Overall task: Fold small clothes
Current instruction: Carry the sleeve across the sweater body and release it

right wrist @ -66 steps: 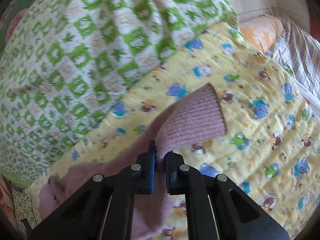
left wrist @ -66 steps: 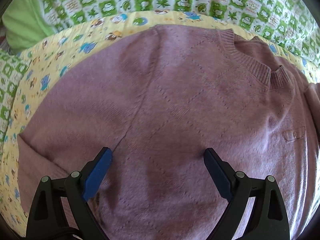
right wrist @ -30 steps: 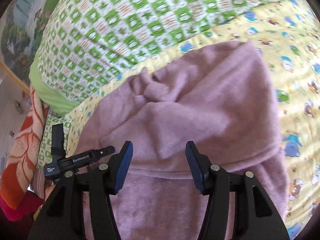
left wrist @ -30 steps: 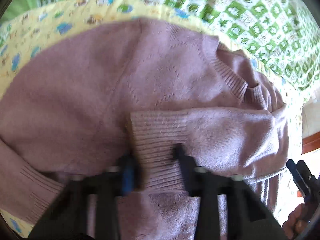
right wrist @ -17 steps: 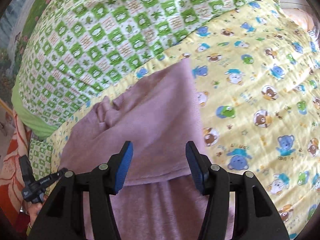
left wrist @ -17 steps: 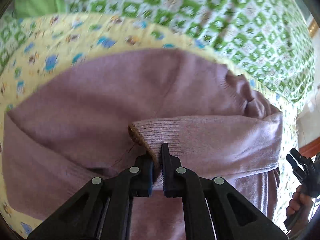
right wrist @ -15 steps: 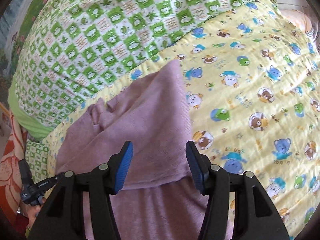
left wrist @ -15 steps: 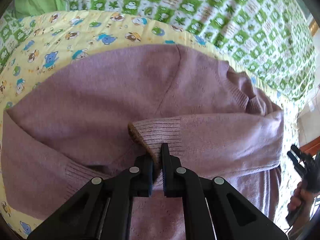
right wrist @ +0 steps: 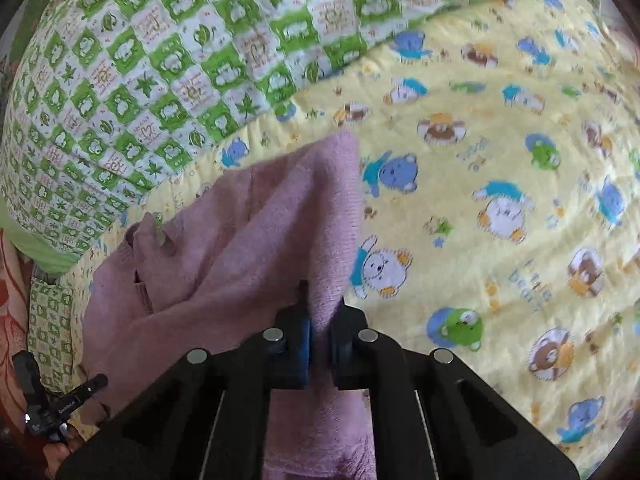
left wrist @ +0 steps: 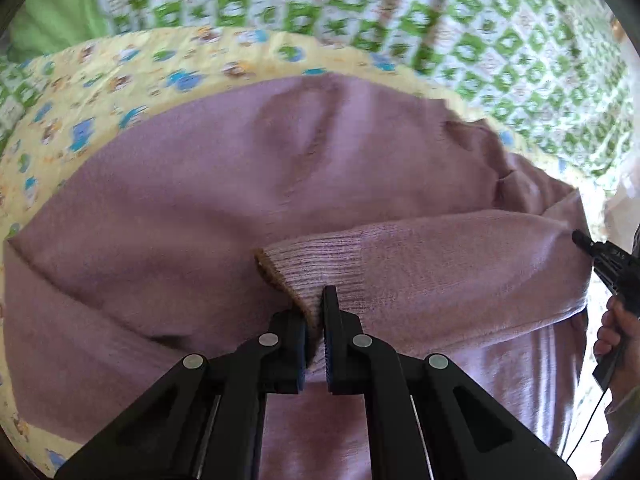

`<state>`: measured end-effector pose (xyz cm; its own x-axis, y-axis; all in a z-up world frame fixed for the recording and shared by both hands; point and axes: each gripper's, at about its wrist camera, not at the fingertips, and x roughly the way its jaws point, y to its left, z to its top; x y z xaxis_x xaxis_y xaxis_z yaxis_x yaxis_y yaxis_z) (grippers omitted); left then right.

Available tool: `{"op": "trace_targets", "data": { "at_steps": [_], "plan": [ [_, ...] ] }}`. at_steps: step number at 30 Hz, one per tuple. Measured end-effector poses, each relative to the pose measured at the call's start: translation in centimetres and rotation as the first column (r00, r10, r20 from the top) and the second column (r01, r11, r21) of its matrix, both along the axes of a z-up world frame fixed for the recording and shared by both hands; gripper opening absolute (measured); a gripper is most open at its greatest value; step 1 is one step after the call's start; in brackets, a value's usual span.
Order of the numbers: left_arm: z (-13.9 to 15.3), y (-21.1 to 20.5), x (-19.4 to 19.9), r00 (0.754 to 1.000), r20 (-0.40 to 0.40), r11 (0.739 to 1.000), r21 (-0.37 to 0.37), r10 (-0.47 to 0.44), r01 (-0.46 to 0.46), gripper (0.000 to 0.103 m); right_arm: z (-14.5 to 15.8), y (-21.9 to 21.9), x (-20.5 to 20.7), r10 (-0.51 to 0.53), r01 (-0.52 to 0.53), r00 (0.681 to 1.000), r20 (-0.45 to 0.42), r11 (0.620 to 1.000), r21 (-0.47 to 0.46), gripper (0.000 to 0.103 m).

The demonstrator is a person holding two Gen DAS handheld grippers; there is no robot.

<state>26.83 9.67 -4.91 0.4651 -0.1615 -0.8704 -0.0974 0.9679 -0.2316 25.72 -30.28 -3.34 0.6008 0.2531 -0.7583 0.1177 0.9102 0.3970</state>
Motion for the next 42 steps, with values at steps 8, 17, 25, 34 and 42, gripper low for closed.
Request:
{"op": "trace_targets", "data": {
  "at_steps": [8,17,25,34,42],
  "plan": [
    [-1.8,-2.5,1.7,0.999,-0.025,0.998,0.064,-0.025,0.027,0.005,0.1,-3.2,0.1,-0.064,0.063,0.997,-0.031,0.997,-0.044,0.008],
    [-1.3,-0.5,0.4,1.0,-0.014,0.996,0.086,0.002,0.0,0.004,-0.3,-2.8,-1.6,-0.12,0.117,0.992,-0.039,0.99,-0.076,0.045],
    [-0.9,1.0,-3.2,0.999,-0.047,0.998,0.063,0.02,-0.017,0.012,2.4,-0.1,-4.5,-0.084,0.085,0.996,0.011,0.993,-0.086,0.052],
    [0.8,6.0,-10.8,0.99,-0.048,0.991,0.013,0.134,-0.133,0.06,3.2,5.6,-8.6,0.036,-0.036,0.999,0.017,0.998,-0.042,0.057],
    [0.2,6.7,-11.7,0.988,-0.064,0.987,0.084,0.14,-0.134,0.08,1.5,8.5,-11.5,0.065,-0.065,0.997,-0.044,0.998,0.002,0.057]
  ]
}}
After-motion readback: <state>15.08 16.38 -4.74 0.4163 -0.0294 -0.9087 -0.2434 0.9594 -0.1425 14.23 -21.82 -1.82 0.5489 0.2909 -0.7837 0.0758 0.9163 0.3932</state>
